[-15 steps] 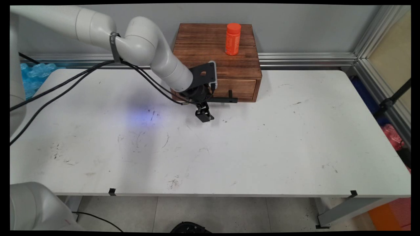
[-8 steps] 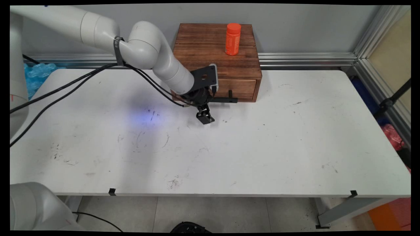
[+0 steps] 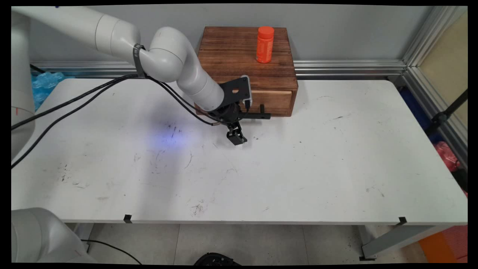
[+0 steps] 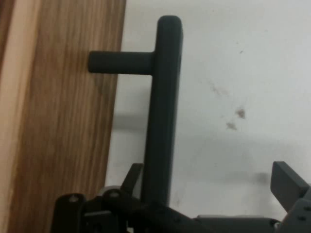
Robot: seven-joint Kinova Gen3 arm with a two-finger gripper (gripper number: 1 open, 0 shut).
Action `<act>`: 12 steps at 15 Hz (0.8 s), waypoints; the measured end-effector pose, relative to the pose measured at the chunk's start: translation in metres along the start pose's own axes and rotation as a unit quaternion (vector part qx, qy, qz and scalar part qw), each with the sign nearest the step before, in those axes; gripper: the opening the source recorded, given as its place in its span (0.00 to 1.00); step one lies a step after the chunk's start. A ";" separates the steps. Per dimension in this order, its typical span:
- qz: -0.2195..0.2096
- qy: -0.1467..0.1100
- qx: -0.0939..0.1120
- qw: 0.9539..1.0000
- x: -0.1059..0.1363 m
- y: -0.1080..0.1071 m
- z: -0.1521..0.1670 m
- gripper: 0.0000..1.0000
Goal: Open the drawer
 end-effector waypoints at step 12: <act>-0.039 -0.016 -0.022 0.999 0.006 0.032 -0.007 1.00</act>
